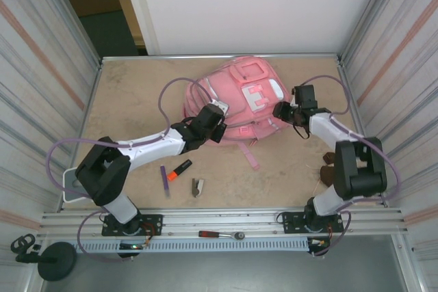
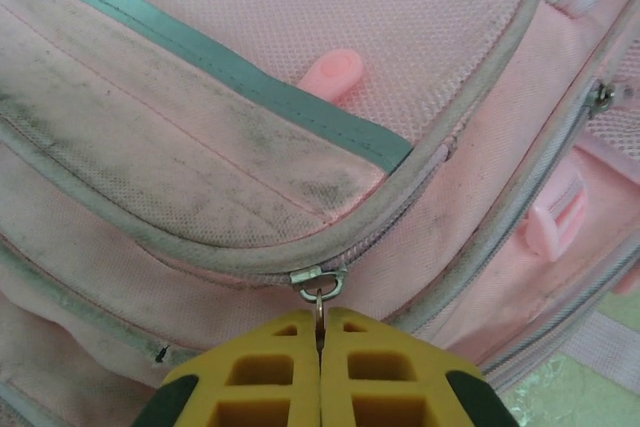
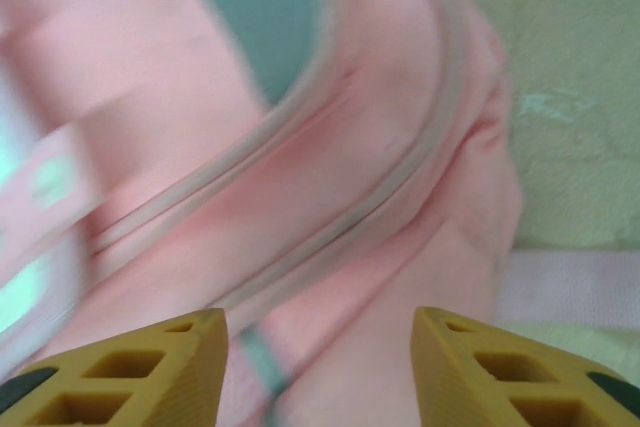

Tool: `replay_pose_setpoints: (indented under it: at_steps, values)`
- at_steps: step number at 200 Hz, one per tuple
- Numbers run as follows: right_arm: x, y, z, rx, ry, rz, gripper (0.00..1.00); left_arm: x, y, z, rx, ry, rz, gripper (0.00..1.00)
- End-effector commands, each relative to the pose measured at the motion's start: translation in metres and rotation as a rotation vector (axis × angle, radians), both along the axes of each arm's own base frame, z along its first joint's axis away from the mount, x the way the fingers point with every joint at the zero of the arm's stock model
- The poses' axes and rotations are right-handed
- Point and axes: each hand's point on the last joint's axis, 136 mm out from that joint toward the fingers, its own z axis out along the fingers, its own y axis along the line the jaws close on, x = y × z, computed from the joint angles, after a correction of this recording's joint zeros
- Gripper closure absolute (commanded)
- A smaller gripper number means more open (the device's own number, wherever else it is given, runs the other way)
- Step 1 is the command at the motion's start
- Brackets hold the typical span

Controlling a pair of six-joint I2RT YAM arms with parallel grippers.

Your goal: Pack books, pencil case, and school supplies into a backpack

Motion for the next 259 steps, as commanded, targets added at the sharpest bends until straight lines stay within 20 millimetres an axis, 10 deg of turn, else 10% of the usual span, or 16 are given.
replay_pose_setpoints:
  at_steps: [1,61,128,187,232,259]
  values:
    - [-0.041,0.039,0.016,0.084,-0.014,0.127,0.46,-0.013,-0.010,0.016,-0.065,0.015,-0.068,1.00]
    - [-0.097,0.066,-0.022,0.169,0.028,0.024,0.34,-0.020,-0.026,0.020,-0.122,0.023,-0.110,1.00]
    - [-0.060,0.081,-0.043,0.267,0.034,-0.001,0.42,-0.026,-0.031,0.012,-0.106,0.033,-0.128,1.00]
    - [-0.044,0.024,-0.055,0.187,0.030,-0.087,0.92,-0.029,-0.016,0.004,-0.050,0.011,-0.119,1.00]
    - [-0.038,-0.037,-0.046,0.100,0.026,-0.172,0.93,-0.027,-0.001,0.003,-0.051,0.016,-0.128,1.00]
    - [-0.036,-0.037,-0.023,0.070,-0.020,-0.093,0.76,-0.024,0.007,0.002,-0.102,0.037,-0.144,1.00]
